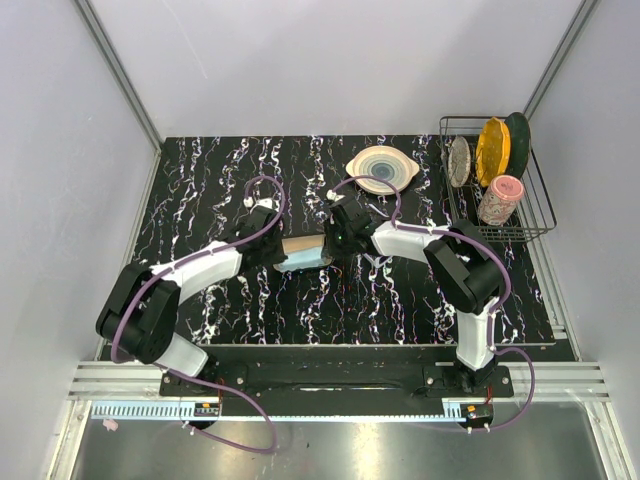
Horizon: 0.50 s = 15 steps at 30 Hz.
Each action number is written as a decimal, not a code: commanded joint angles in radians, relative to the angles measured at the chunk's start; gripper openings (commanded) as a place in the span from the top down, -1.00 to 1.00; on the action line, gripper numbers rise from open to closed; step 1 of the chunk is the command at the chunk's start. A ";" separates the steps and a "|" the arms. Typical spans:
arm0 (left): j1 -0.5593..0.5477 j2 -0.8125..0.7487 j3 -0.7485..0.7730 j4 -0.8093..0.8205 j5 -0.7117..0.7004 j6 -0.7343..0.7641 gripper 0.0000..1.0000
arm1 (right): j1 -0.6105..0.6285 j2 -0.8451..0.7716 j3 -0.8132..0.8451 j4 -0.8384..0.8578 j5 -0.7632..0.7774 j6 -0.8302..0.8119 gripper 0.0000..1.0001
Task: Organize the sunglasses
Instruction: Place the folded cleaning cloth in the sunglasses case.
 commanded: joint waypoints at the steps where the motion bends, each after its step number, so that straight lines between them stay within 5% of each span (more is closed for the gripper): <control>1: -0.012 -0.043 -0.028 0.132 0.047 -0.003 0.73 | 0.012 -0.038 0.002 -0.036 0.046 -0.019 0.59; 15: -0.035 0.133 -0.020 0.195 0.121 -0.035 0.89 | 0.024 -0.049 0.010 -0.047 0.060 -0.018 0.60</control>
